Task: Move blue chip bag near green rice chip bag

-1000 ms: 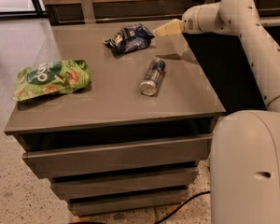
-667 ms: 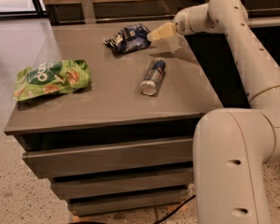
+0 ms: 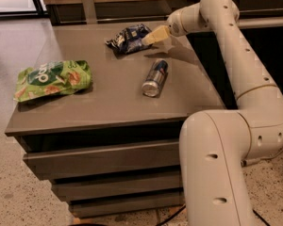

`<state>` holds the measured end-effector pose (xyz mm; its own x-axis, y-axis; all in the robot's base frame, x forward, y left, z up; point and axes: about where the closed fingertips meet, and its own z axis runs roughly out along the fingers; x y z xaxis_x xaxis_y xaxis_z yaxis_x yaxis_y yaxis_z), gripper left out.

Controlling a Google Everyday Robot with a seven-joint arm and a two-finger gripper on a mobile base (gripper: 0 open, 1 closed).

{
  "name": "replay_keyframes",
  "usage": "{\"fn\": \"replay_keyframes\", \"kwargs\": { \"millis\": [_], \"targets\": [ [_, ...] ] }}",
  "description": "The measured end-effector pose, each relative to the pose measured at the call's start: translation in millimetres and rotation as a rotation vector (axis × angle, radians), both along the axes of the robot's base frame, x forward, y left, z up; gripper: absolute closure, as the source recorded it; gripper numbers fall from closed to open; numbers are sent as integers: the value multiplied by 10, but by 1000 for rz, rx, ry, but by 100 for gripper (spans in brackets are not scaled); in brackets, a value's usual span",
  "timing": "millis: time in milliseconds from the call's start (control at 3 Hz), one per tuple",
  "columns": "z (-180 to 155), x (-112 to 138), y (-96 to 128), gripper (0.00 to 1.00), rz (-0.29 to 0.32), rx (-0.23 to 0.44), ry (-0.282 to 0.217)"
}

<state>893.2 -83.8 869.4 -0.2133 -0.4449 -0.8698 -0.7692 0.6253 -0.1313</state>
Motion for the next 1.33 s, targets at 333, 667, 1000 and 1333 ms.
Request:
{"fn": "replay_keyframes", "kwargs": {
  "millis": [333, 667, 1000, 1333],
  "targets": [
    [-123, 7, 221, 28, 44, 26, 26],
    [-151, 9, 305, 51, 62, 37, 29],
    [27, 21, 253, 83, 50, 51, -4],
    [270, -6, 182, 100, 26, 74, -21]
  ]
}}
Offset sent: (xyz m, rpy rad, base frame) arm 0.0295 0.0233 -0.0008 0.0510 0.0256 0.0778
